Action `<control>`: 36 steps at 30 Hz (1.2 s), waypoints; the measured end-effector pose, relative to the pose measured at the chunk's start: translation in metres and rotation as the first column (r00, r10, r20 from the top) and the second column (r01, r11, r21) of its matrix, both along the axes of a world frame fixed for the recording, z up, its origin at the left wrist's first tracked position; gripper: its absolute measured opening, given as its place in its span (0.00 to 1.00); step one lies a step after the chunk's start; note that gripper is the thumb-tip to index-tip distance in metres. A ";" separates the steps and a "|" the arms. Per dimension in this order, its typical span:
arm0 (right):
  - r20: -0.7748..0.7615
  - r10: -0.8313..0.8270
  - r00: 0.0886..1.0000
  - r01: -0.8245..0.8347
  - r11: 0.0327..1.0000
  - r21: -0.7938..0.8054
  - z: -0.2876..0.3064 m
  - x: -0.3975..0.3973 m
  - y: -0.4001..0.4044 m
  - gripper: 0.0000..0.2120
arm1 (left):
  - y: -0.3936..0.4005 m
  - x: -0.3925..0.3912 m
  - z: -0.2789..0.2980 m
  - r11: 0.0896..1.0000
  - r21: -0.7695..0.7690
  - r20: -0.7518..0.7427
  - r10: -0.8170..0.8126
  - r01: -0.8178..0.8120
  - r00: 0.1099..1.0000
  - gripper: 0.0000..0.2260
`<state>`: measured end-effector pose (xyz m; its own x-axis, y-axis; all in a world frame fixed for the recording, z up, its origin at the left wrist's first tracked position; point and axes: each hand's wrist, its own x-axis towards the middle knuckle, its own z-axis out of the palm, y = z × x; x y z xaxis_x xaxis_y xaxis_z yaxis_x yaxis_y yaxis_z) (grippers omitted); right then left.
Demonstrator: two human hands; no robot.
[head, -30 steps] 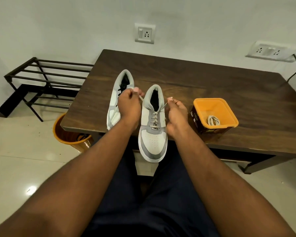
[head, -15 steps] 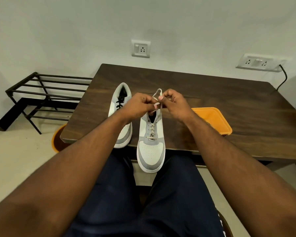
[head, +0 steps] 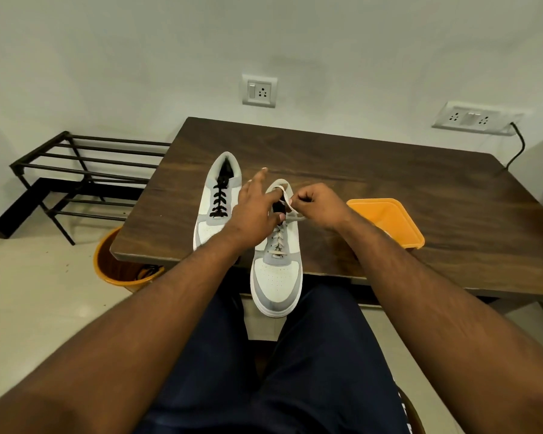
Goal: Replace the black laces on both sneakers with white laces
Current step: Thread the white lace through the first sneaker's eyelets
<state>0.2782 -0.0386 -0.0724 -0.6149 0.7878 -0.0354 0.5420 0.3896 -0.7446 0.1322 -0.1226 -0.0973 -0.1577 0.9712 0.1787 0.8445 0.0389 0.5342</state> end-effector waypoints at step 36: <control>-0.102 -0.054 0.993 0.098 0.858 0.505 -0.014 -0.012 -0.012 0.03 | -0.018 0.002 0.018 0.962 0.127 0.643 0.107 -0.243 0.758 0.11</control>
